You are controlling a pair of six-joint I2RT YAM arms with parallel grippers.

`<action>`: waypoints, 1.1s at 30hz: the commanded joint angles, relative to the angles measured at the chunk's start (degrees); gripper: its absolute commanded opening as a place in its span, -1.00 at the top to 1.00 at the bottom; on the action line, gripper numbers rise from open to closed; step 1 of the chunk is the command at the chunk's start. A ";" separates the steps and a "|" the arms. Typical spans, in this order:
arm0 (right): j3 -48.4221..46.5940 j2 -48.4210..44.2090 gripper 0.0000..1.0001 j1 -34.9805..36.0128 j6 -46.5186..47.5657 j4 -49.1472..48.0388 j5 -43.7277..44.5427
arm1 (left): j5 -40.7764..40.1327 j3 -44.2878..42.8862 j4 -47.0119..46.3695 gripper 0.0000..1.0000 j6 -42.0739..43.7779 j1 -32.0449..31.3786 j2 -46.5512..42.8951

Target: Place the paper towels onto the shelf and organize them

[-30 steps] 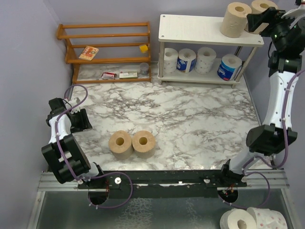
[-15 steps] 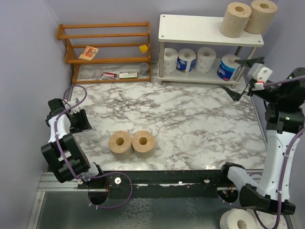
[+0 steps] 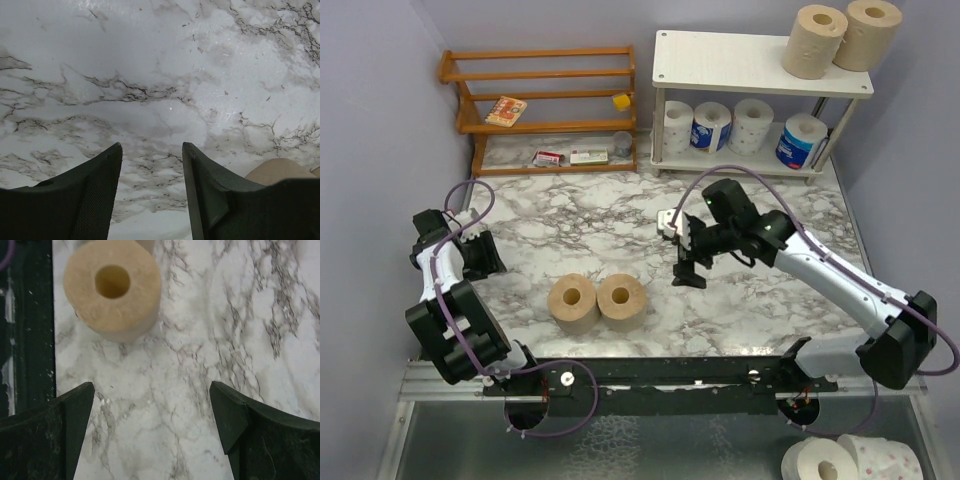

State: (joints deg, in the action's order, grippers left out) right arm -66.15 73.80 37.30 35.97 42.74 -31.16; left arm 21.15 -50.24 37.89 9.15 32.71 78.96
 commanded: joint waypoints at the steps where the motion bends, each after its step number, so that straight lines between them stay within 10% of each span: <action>1: -6.57 4.70 -0.99 4.68 -8.20 -3.76 -4.96 | -0.37 -1.44 -0.18 -0.07 0.23 1.74 -1.06; 16: -27.88 31.53 -0.99 11.22 -5.24 5.95 -20.72 | 0.79 -1.51 -0.09 -0.04 0.56 2.97 -0.68; 33: -21.89 37.46 -0.66 11.30 -6.03 -1.55 -9.29 | 3.41 -1.29 0.00 -0.02 1.48 3.05 -1.12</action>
State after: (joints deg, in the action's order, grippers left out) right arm -88.95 109.27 48.60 30.09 43.97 -44.49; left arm 22.13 -50.24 37.95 9.61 35.24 78.30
